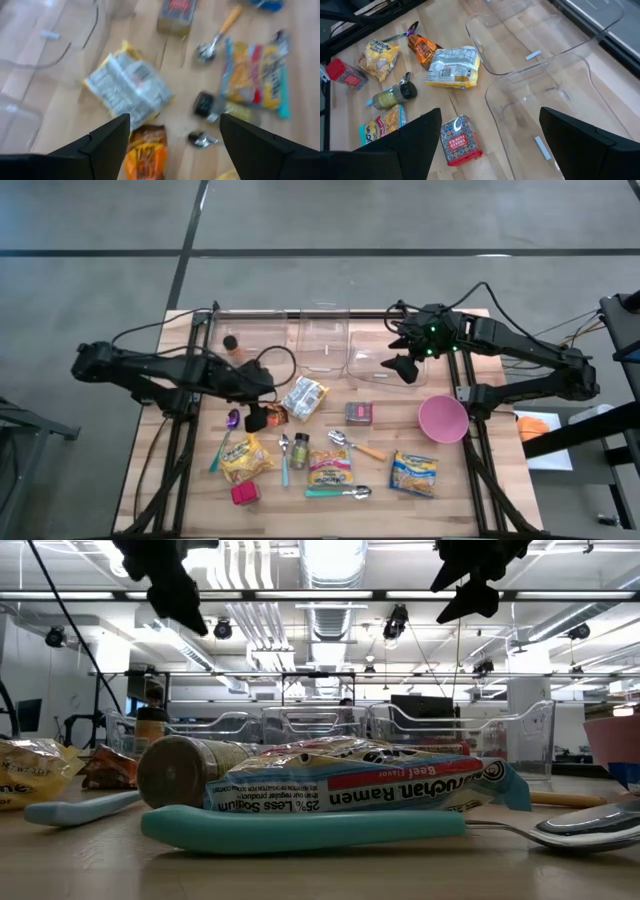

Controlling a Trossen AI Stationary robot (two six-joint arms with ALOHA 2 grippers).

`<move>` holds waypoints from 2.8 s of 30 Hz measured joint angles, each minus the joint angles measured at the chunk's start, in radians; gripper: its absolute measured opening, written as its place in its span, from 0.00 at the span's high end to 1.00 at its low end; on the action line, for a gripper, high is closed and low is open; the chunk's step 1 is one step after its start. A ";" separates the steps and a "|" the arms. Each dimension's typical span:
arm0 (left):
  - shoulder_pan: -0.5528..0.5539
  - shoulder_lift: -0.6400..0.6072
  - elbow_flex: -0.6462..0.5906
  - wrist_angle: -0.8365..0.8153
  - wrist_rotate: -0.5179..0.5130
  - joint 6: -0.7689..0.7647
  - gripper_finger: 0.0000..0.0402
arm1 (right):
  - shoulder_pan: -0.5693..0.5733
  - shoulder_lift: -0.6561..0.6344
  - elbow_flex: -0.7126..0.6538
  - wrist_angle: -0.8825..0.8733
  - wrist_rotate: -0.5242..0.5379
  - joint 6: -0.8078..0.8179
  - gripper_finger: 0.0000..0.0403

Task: Pick & Place Food Item
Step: Put the black seasoning bottle into the left transparent bin

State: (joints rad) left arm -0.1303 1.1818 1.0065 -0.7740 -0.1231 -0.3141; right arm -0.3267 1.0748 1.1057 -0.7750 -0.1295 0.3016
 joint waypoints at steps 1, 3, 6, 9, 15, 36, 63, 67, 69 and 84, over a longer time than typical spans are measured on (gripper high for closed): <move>0.000 0.009 0.000 -0.011 -0.001 0.000 0.21 | 0.000 0.000 0.000 -0.001 -0.002 0.007 0.18; -0.001 0.026 0.000 -0.039 0.000 0.000 0.21 | 0.002 0.000 0.000 -0.006 -0.003 0.013 0.18; 0.001 0.037 -0.021 -0.075 0.000 -0.016 0.21 | 0.008 0.000 -0.001 -0.008 -0.003 0.013 0.18; 0.001 0.035 -0.067 -0.073 0.005 -0.054 0.21 | 0.015 0.000 -0.001 -0.008 -0.002 0.013 0.18; 0.001 0.032 -0.124 -0.061 0.029 -0.126 0.21 | 0.038 0.000 -0.005 -0.008 -0.001 0.013 0.18; -0.024 0.033 -0.097 0.110 0.203 -0.194 0.34 | 0.041 0.000 -0.016 -0.039 -0.001 -0.035 0.18; -0.056 0.218 0.031 0.176 0.182 0.445 0.24 | 0.041 0.000 -0.016 -0.038 -0.003 -0.066 0.18; -0.056 0.222 0.029 0.179 0.202 0.375 0.17 | 0.041 0.000 -0.022 -0.037 -0.003 -0.066 0.18; -0.055 0.224 0.028 0.173 0.224 0.261 0.16 | 0.041 0.000 -0.027 -0.038 -0.003 -0.066 0.18; -0.014 0.281 0.016 0.223 0.394 -0.607 0.15 | 0.042 0.007 -0.053 -0.019 0.035 -0.025 0.18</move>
State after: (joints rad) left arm -0.1442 1.4624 1.0225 -0.5510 0.2708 -0.9214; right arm -0.2852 1.0821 1.0523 -0.7945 -0.0940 0.2767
